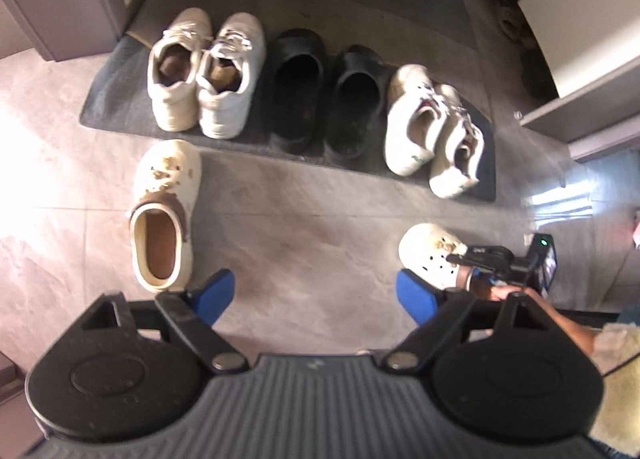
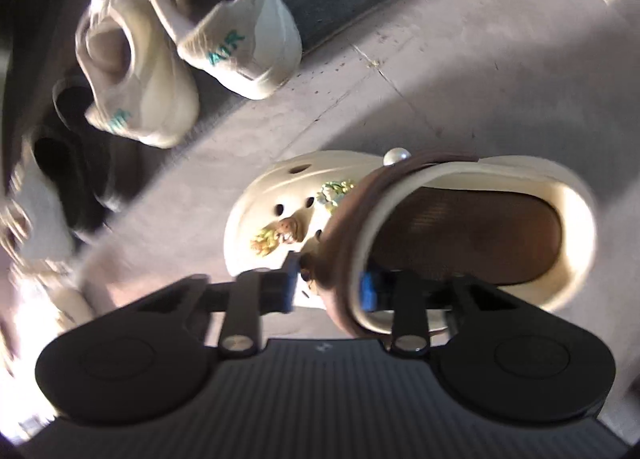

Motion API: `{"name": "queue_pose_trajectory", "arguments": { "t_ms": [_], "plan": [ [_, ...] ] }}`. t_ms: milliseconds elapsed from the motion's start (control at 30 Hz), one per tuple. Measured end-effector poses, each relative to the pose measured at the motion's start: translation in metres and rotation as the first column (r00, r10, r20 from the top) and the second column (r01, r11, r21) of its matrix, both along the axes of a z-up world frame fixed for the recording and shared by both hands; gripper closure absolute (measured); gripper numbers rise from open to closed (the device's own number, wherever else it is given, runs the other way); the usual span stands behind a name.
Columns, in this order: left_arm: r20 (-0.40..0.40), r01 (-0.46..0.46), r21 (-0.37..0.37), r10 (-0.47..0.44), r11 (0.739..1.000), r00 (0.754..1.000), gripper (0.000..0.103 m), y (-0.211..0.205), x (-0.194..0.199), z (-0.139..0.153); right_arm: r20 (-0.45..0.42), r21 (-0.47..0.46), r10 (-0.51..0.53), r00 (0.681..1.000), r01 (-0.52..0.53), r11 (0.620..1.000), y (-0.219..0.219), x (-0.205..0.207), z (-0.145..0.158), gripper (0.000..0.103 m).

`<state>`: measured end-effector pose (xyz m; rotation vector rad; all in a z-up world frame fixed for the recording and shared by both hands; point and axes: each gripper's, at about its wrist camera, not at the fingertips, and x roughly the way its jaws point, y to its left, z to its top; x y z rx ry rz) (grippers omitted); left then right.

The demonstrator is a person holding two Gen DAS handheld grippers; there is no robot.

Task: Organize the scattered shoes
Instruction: 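Grasp the beige clog on the floor by its rim with the right gripper, then lift the clog with the right gripper, set it beside the other clog, open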

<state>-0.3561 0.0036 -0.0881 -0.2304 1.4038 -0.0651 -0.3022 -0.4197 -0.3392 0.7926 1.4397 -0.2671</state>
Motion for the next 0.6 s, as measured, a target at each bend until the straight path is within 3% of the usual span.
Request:
{"name": "queue_pose_trajectory", "arguments": {
  "t_ms": [100, 200, 300, 433, 600],
  "plan": [
    [0.032, 0.002, -0.009, -0.002, 1.000, 0.999, 0.013, 0.018, 0.009, 0.020, -0.027, 0.001, -0.081, 0.996, 0.081, 0.997, 0.022, -0.009, 0.020, 0.085],
    [0.056, 0.014, 0.005, -0.014, 1.000, 0.998, 0.013, 0.036, 0.013, 0.034, -0.028, 0.009, -0.206, 0.978, 0.206, 0.978, 0.047, -0.021, 0.040, 0.085],
    [0.058, 0.011, 0.010, -0.011, 1.000, 0.998, 0.013, 0.060, 0.015, 0.037, 0.010, 0.072, -0.379, 0.926, 0.377, 0.923, 0.085, -0.032, 0.055, 0.085],
    [0.048, 0.024, 0.041, -0.026, 0.999, 0.999, 0.013, 0.073, 0.030, 0.035, 0.026, 0.143, -0.496, 0.868, 0.488, 0.861, 0.133, -0.035, 0.055, 0.085],
    [0.028, 0.068, 0.112, -0.072, 0.991, 0.997, 0.013, 0.105, 0.033, 0.031, 0.060, 0.238, -0.557, 0.828, 0.530, 0.814, 0.201, -0.028, 0.049, 0.085]
  ]
}}
